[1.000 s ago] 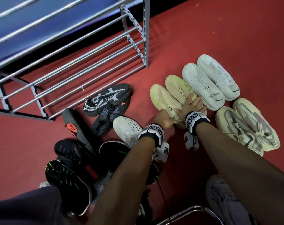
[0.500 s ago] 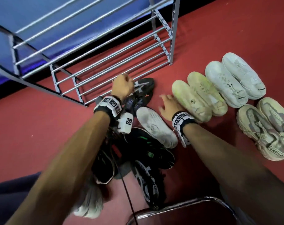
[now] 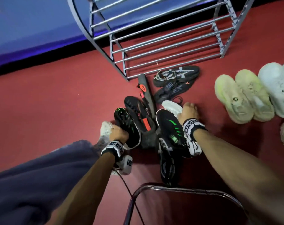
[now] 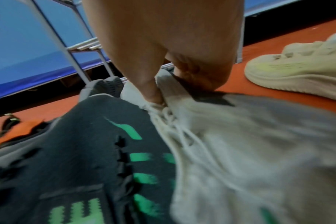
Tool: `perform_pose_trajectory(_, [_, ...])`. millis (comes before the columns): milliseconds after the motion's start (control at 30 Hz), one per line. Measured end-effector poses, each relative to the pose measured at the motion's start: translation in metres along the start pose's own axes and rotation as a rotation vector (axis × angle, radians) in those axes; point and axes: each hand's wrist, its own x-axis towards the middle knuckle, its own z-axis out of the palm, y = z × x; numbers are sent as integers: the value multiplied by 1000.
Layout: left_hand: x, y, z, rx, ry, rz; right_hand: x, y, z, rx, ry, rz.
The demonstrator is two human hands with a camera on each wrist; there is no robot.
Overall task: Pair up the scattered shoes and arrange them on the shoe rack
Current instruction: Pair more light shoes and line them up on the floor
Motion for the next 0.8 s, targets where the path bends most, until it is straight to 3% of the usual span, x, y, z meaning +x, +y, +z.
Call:
perform_pose_trajectory(133, [6, -35, 18, -116, -215, -73, -31, -24, 4, -32, 28, -90])
perform_pose_trajectory(300, [44, -63, 61, -65, -183, -117, -80, -16, 27, -131, 166, -285])
perform_pose_trajectory(433, [17, -42, 38, -7, -186, -106, -104, -6, 56, -233, 170, -411])
perform_pose_trajectory(800, [7, -33, 24, -17, -294, -31, -94, -2, 71, -246, 125, -417])
